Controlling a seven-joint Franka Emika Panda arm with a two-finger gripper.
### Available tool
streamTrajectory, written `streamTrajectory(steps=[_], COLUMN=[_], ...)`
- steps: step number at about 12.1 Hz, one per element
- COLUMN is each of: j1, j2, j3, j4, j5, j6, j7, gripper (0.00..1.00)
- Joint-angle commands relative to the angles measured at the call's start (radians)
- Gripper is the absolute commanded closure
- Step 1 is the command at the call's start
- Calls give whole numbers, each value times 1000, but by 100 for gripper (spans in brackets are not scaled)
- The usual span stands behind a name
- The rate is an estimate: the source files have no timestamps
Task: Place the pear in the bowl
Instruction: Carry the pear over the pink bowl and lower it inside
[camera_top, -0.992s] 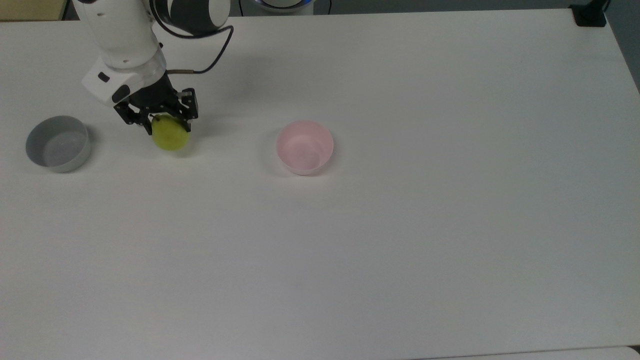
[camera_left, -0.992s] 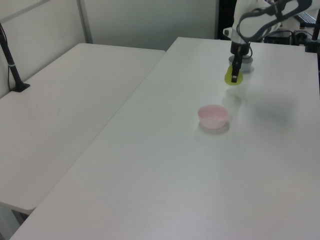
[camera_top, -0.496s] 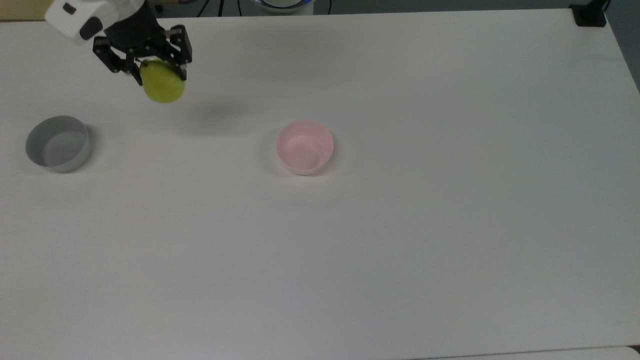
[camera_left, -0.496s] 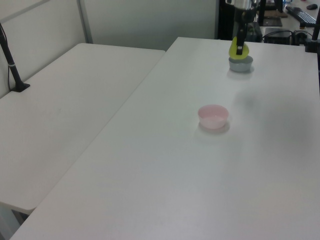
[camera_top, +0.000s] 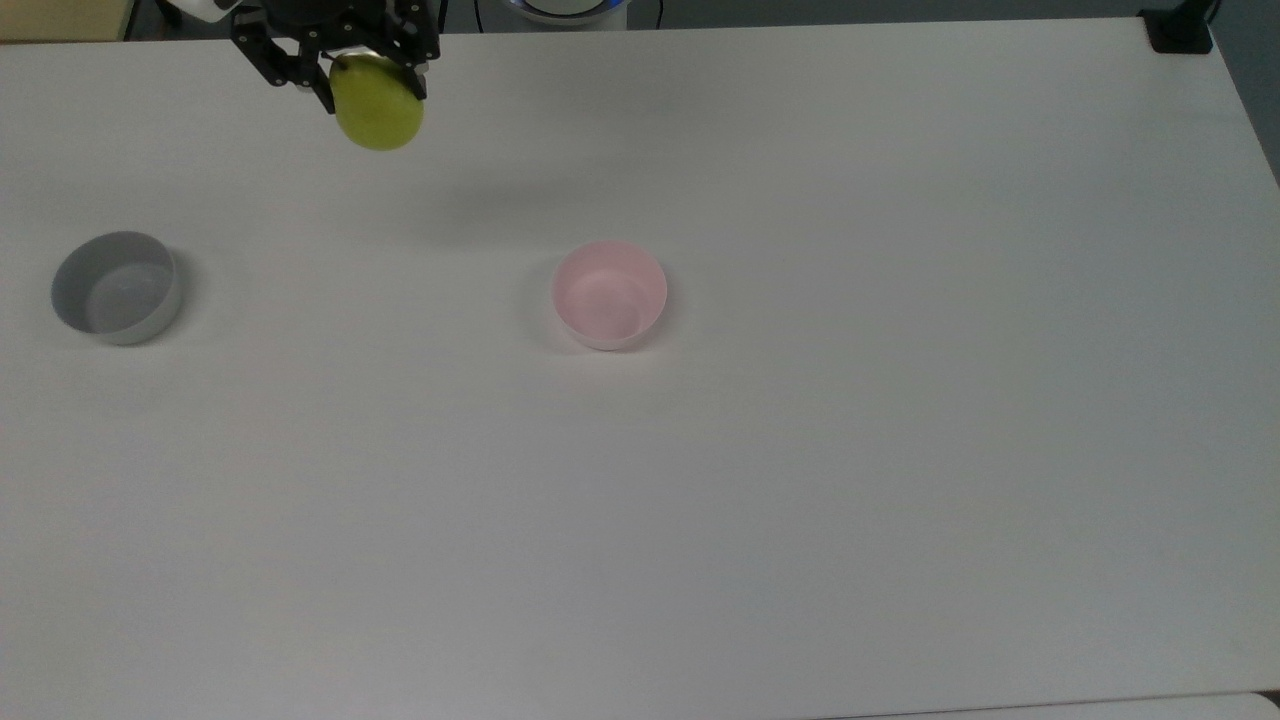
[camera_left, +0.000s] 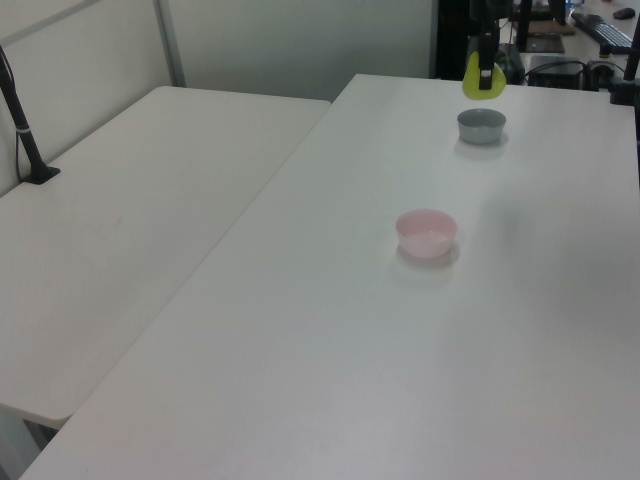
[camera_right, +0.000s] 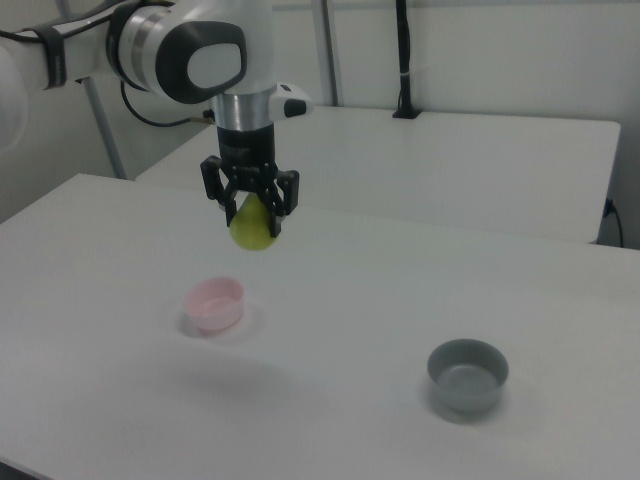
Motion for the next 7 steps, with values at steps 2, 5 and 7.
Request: streamTrajectory(steps=[2, 5, 7], j1=[99, 180, 229], j2=[-51, -100, -100], j3=[0, 0, 0], j4=[-26, -109, -184], j5=[-20, -20, -20], j6=[16, 97, 192], j7=[128, 217, 271], gripper=[88, 88, 88])
